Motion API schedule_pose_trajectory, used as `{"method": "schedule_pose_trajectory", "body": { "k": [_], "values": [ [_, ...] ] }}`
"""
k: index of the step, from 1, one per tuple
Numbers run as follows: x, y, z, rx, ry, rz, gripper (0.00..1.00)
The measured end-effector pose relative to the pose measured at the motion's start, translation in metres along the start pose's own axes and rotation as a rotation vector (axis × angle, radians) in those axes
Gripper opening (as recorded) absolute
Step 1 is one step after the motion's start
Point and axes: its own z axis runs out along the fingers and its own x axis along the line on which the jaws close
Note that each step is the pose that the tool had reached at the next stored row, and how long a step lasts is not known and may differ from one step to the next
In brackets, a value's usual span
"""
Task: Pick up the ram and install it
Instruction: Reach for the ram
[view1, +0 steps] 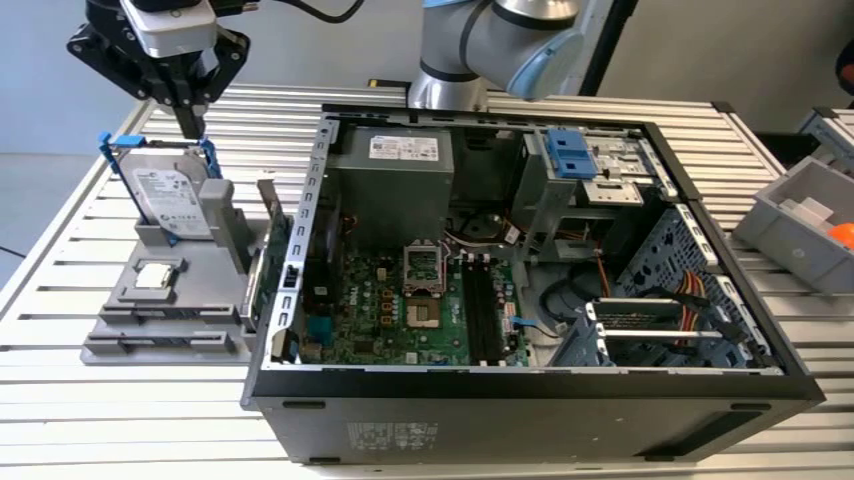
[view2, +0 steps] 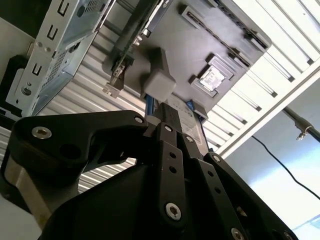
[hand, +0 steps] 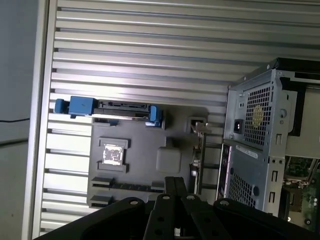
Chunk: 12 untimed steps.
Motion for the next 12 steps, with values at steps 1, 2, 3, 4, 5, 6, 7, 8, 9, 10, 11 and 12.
{"method": "schedule_pose_trajectory", "body": {
  "k": [1, 2, 3, 4, 5, 6, 7, 8, 9, 10, 11, 12],
  "values": [
    [0.0005, 0.0000, 0.0001, -0.0001, -0.0001, 0.000, 0.00],
    [0.0010, 0.0001, 0.0002, -0.0001, 0.0000, -0.001, 0.00],
    [0.0014, 0.0001, 0.0002, 0.0000, 0.0000, -0.001, 0.00],
    [0.0019, 0.0001, 0.0003, 0.0000, 0.0000, -0.002, 0.00],
    [0.0025, 0.0002, 0.0003, 0.0001, 0.0001, -0.002, 0.00],
    [0.0030, 0.0002, 0.0003, 0.0001, 0.0001, -0.003, 0.00],
    [0.0040, 0.0003, 0.0004, 0.0001, 0.0001, -0.004, 0.00],
    [0.0053, 0.0003, 0.0005, 0.0001, 0.0002, -0.004, 0.00],
    [0.0067, 0.0005, 0.0006, 0.0001, 0.0002, -0.004, 0.00],
    [0.0084, 0.0006, 0.0006, 0.0002, 0.0002, -0.005, 0.00],
    [0.0105, 0.0007, 0.0007, 0.0002, 0.0002, -0.006, 0.00],
    [0.0126, 0.0009, 0.0008, 0.0002, 0.0003, -0.007, 0.00]
  ]
}}
